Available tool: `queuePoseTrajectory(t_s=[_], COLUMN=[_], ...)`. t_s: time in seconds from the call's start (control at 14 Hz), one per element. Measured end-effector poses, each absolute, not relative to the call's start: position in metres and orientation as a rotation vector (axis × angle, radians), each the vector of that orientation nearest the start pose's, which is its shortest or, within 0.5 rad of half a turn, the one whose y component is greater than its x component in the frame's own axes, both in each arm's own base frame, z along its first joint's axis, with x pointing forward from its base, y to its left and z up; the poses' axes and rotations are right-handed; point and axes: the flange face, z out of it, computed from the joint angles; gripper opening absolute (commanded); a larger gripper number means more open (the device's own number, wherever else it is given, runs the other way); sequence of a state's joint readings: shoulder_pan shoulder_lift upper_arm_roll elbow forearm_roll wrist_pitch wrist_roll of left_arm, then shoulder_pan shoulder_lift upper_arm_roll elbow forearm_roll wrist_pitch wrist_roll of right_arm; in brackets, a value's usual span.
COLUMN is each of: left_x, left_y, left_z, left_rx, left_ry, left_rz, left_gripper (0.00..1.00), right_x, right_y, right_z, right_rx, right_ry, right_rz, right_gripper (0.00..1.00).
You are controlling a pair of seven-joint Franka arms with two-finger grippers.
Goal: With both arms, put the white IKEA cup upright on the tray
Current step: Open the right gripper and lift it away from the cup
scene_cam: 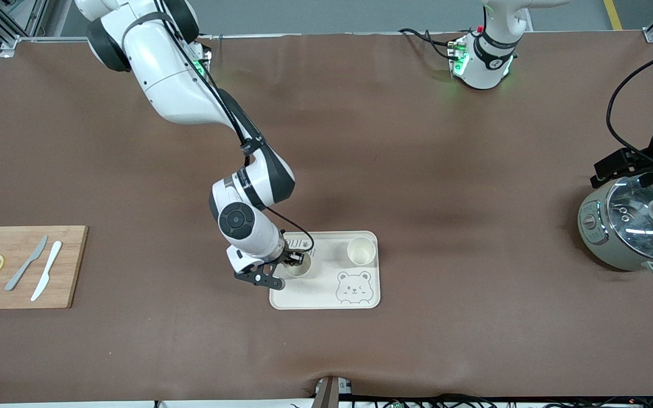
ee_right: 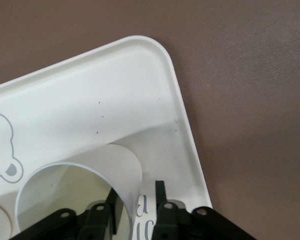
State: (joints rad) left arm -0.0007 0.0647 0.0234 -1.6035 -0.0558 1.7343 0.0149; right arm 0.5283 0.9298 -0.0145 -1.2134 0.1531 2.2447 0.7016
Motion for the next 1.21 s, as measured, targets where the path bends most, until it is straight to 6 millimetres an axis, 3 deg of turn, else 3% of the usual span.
queuePoseTrajectory(t_s=[0.29,0.43,0.57,0.79,1.0,1.21], left_x=[0.592,0.593,0.593,0.593,0.592,0.583], left_y=[-0.008,-0.013,-0.01,0.001,0.003,-0.005], left_z=[0.579,0.58,0.584,0.59,0.596,0.611], left_rx=[-3.2,-3.201,-3.197,-3.192,-3.17,-3.168], left_ry=[0.02,0.042,0.098,0.119,0.126,0.148], left_rz=[-0.088,-0.094,-0.108,-0.13,-0.144,-0.156], left_gripper=[1.0,1.0,1.0,1.0,1.0,1.0], right_x=[0.674,0.676,0.671,0.65,0.618,0.579], right_y=[0.378,0.368,0.357,0.329,0.281,0.213], right_z=[0.247,0.28,0.336,0.441,0.544,0.626], right_rx=[-2.963,-2.981,-3.001,-3.02,-3.028,-3.039], right_ry=[0.412,0.422,0.414,0.373,0.314,0.198], right_rz=[-0.045,0.006,0.07,0.142,0.178,0.102], right_gripper=[1.0,1.0,1.0,1.0,1.0,1.0])
